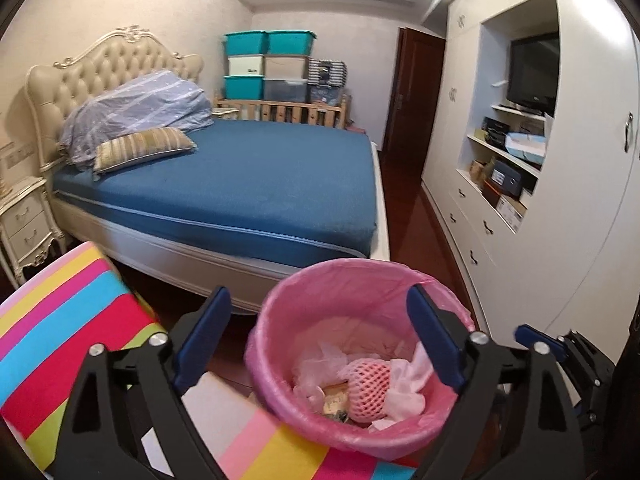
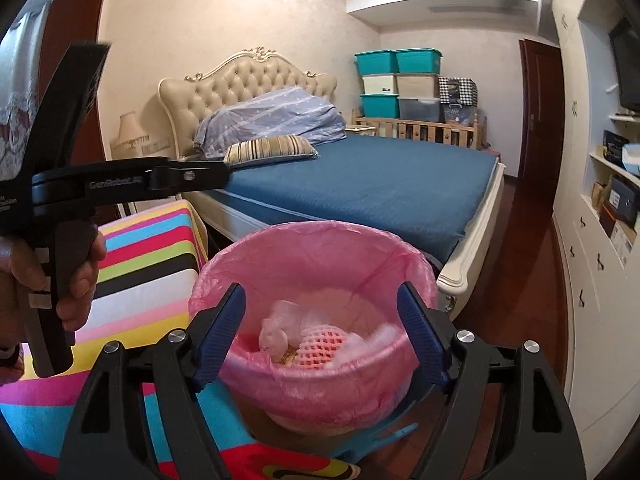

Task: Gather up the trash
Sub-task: 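Lower both tissues into the pink bin and open both grippers, then move both grippers back to the trash pile on the table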

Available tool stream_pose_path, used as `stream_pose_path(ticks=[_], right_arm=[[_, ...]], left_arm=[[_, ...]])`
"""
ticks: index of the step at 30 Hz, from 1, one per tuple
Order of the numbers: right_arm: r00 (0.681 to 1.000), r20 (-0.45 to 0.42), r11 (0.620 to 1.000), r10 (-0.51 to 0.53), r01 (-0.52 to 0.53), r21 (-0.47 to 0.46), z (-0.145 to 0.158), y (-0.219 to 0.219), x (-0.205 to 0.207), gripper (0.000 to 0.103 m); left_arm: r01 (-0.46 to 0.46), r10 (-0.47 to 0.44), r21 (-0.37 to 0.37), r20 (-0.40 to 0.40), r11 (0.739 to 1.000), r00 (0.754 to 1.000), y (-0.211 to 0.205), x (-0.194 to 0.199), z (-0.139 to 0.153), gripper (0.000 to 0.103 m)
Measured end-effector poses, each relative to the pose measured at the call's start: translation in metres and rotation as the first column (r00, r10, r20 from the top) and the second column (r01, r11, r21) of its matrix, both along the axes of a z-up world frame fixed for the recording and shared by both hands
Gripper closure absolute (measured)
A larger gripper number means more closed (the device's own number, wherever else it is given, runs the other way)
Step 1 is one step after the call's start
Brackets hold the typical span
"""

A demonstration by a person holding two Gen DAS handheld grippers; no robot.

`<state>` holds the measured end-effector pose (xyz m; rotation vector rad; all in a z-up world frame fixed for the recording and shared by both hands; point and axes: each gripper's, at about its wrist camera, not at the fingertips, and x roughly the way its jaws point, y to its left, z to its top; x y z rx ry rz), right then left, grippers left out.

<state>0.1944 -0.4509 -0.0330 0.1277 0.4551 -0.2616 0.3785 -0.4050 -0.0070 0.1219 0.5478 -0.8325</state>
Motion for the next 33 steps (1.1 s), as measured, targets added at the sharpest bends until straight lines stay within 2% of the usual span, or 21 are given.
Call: stream_pose_path(ticks=[3, 8, 14, 21, 25, 29, 33], right_arm=[[1.0, -0.002, 1.0, 0.0, 0.0, 0.015, -0.001, 0.001, -0.009, 0.029], [0.999, -0.016, 0.999, 0.035, -0.035, 0.018, 0.003, 0.016, -0.005, 0.029], [0.993, -0.021, 0.993, 0.114, -0.113, 0.041, 0.005, 0.051, 0.007, 0.028], [0.965, -0.047, 0.966, 0.257, -0.255, 0.047, 0.003, 0.115, 0.027, 0.028], [0.941, -0.068, 0.942, 0.332, -0.328, 0.069, 0.001, 0.151, 0.038, 0.028], [0.913, -0.084, 0.915, 0.399, -0.392, 0.097, 0.0, 0.192, 0.054, 0.028], [0.877, -0.086, 0.88, 0.472, -0.463, 0.107, -0.001, 0.237, 0.066, 0.028]], left_arm=[[-0.058, 0.058, -0.006, 0.01, 0.998, 0.998, 0.026, -0.006, 0.002, 0.005], [-0.132, 0.132, 0.025, 0.012, 0.991, 0.991, 0.076, -0.018, -0.002, 0.005], [-0.23, 0.226, 0.064, 0.058, 0.971, 0.972, 0.148, -0.044, -0.006, 0.005], [-0.356, 0.338, 0.134, 0.139, 0.925, 0.931, 0.247, -0.088, -0.021, 0.005], [-0.45, 0.431, 0.149, 0.143, 0.88, 0.891, 0.309, -0.108, -0.032, 0.005], [-0.55, 0.531, 0.136, 0.152, 0.824, 0.834, 0.361, -0.118, -0.034, 0.005], [-0.642, 0.622, 0.114, 0.167, 0.758, 0.765, 0.413, -0.117, -0.028, 0.005]])
